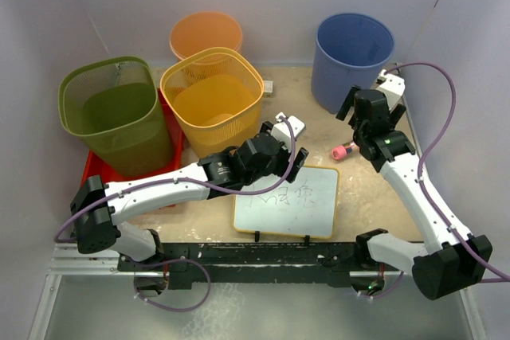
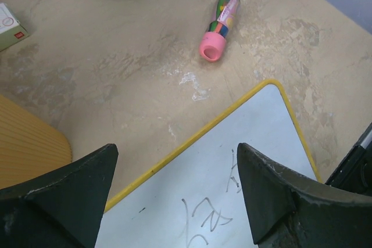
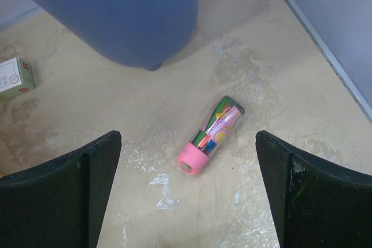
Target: Turn the large container upside down
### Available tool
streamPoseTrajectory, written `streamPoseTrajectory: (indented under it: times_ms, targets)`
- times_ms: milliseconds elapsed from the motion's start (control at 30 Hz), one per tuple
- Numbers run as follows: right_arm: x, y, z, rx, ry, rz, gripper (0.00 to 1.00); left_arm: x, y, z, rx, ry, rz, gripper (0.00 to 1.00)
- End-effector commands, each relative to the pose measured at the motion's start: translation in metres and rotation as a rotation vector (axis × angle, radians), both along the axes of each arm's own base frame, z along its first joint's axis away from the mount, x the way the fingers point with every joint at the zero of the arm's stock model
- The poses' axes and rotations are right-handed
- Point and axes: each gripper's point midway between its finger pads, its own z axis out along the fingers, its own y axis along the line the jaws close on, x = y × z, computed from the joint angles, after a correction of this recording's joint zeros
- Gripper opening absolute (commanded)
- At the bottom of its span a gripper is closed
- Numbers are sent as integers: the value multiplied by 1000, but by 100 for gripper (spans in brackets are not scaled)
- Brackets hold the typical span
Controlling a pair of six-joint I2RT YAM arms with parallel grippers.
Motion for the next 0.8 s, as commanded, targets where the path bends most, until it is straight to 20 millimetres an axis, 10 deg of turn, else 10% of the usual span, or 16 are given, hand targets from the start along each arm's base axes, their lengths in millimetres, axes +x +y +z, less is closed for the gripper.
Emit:
streamPoseTrajectory:
  times_ms: [0,333,767]
  targets:
    - [0,-5,10,2,-51,-25,100,6,4,33,-108,-49,47,80]
    - [5,13,-27,46,20,62,100,27,24,36,-163,-73,251,80]
    - [96,46,108,-23,-181,227,100,1,10,3,-17,-79,133,76]
